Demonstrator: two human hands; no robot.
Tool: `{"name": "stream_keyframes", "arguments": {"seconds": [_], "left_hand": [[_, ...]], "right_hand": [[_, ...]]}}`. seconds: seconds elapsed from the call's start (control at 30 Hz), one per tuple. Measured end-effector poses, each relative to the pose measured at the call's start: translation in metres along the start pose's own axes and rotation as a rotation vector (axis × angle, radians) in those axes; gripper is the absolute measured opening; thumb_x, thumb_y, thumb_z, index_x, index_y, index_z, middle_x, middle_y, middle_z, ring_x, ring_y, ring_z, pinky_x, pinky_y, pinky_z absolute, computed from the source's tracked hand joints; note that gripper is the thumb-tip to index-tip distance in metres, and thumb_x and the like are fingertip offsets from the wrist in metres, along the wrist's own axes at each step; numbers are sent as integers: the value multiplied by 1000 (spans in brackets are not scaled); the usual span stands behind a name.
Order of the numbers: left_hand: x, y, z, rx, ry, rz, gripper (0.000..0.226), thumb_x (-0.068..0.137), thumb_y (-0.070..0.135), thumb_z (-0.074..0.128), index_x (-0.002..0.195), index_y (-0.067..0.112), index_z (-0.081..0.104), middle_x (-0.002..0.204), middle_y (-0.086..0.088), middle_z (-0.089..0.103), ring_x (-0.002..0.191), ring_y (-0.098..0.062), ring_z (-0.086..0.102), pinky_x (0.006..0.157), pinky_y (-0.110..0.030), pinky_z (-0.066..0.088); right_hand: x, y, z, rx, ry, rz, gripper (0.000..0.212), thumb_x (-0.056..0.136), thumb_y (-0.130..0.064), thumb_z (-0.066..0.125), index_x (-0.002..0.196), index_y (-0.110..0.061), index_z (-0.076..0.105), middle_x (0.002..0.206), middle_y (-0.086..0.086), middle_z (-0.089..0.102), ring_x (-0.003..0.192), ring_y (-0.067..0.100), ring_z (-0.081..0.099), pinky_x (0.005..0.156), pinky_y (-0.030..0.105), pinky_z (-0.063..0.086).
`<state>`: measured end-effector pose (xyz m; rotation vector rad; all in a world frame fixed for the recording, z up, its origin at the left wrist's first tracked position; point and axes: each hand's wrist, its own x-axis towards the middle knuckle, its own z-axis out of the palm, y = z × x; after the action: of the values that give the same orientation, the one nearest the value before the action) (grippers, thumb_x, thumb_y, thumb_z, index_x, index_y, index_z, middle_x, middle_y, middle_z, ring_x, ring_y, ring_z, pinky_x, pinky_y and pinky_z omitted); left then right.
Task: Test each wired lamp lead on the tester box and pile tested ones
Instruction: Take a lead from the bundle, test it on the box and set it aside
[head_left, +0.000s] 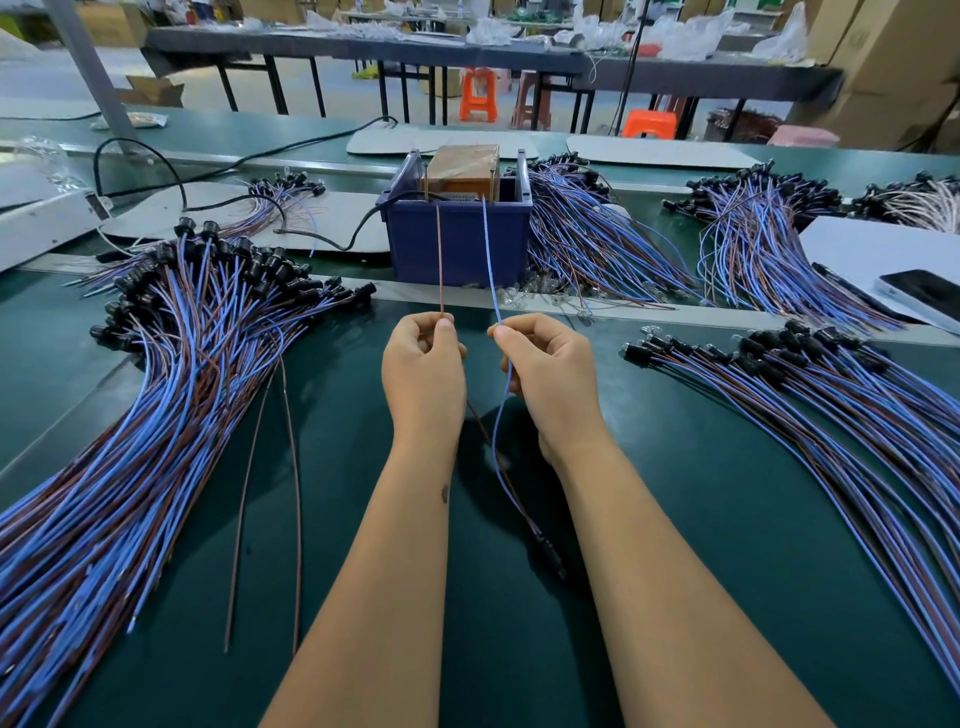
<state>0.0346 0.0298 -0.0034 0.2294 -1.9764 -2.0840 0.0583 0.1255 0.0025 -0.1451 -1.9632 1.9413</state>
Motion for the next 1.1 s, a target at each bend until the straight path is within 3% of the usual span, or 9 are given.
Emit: {"name": "stream_keyframes", "arguments": {"seconds": [0.53,0.73,1.1], "left_hand": [[6,0,0,-7,16,-4,12,100,22,52,94,25,62,74,6,62,64,-6,57,66,-24,49],[9,2,-3,-106,39,-90,16,101,16,50,90,22,61,69,4,60,45,1,53,51,-16,48],[10,4,-4,-123,20,-130,16,100,17,53,90,23,64,71,3,62,54,-4,55,51,-16,48]], "right_hand": [[2,0,0,4,14,61,12,92,-16,64,84,-18,73,53,-15,57,53,-2,50,52,14,43],[2,1,-1,2,-3,59,11,92,-17,65,87,-17,75,52,-14,56,52,0,49,51,14,41],[3,2,0,-21,-21,45,12,92,-18,65,87,-24,75,54,-14,59,53,-3,52,53,11,42]]}}
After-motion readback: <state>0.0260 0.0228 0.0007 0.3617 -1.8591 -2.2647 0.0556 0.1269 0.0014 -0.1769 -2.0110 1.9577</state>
